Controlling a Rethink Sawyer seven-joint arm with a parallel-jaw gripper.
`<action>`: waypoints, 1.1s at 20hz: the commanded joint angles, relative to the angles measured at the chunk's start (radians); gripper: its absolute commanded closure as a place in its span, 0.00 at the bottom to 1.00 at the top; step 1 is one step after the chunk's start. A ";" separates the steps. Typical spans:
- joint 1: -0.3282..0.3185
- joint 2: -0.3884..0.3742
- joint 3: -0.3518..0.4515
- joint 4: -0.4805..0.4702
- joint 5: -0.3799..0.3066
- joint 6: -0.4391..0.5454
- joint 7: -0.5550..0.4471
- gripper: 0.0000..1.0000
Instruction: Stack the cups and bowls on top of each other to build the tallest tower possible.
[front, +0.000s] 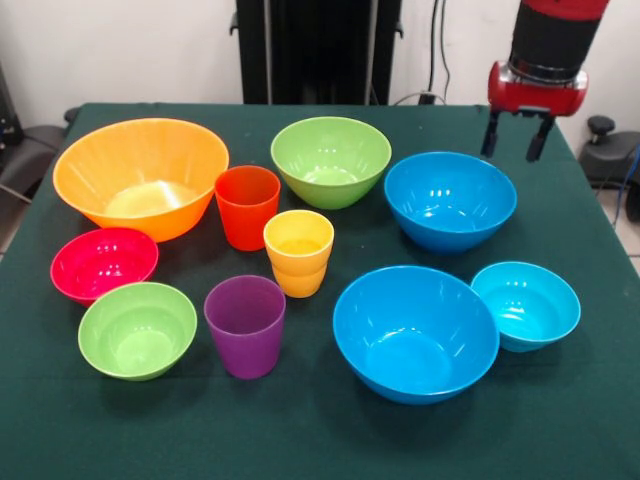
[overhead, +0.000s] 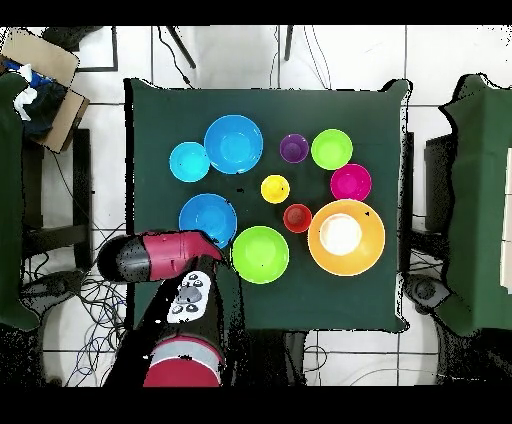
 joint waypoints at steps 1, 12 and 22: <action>-0.026 0.001 0.074 -0.017 0.032 0.075 0.116 0.00; -0.050 0.114 0.087 -0.063 0.013 -0.032 0.104 0.00; -0.013 0.120 0.065 -0.101 0.028 -0.007 0.131 0.00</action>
